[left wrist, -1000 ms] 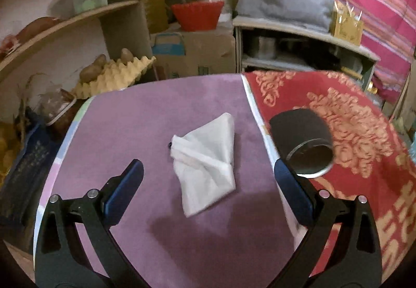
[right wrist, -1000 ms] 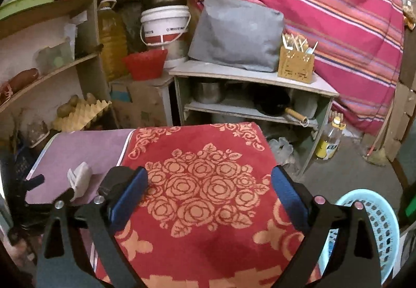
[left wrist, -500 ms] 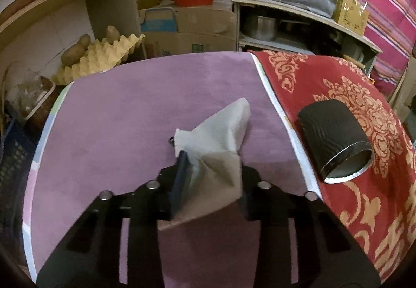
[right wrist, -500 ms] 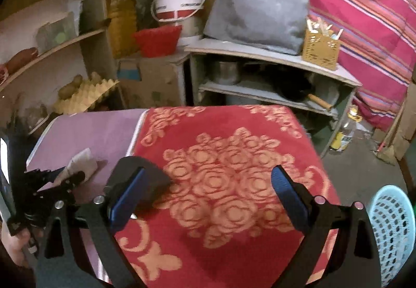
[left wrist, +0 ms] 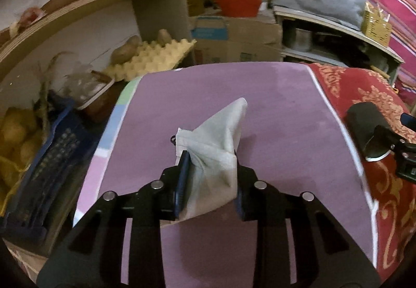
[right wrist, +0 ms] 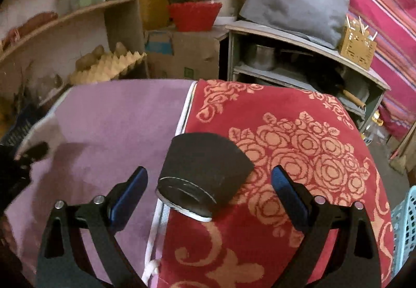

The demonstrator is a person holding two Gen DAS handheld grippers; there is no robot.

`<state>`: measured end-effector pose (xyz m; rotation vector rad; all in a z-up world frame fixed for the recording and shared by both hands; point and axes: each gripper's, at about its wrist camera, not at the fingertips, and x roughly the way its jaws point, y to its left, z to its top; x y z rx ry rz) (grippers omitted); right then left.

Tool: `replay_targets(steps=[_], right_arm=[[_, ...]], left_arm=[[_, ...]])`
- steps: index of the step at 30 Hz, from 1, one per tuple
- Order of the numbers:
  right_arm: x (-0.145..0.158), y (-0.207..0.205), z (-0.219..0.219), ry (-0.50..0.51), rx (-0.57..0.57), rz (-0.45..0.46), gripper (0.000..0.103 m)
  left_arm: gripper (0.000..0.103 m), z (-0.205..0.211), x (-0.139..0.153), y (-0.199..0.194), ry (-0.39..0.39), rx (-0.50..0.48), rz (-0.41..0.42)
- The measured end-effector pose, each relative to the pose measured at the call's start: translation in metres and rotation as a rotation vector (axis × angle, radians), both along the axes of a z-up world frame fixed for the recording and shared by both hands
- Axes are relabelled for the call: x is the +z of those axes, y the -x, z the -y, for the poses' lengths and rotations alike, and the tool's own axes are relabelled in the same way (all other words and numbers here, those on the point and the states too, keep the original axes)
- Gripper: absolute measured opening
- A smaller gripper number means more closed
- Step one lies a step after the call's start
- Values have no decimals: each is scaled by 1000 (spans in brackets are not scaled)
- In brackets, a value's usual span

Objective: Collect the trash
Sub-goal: 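Grasp the black mesh cup with the right tool while the left tool holds the tissue, then carry the tissue and black mesh cup over the blue basket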

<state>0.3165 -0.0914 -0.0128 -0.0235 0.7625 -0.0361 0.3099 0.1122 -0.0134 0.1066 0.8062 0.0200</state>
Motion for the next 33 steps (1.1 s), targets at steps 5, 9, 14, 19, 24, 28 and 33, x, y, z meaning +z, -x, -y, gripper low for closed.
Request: replay_targets(steps=[5, 9, 14, 19, 24, 28, 33], right_arm=[[-15, -12, -1, -2, -10, -41, 94], [-25, -15, 0, 7, -16, -58, 93], [-24, -13, 7, -33, -3, -47, 79], [-19, -5, 17, -50, 9, -38, 79], [-1, 22, 38, -68, 15, -18, 79], [18, 55, 65, -100, 18, 12, 79], [44, 101, 104, -113, -1, 74, 79]], left_arm=[[29, -10, -7, 4, -11, 30, -6], [29, -9, -9, 5, -10, 37, -6], [29, -2, -10, 4, -33, 38, -6], [29, 3, -4, 10, -26, 50, -6], [29, 14, 11, 28, 0, 68, 20], [29, 35, 22, 49, 12, 56, 40], [29, 66, 30, 79, 10, 25, 63]])
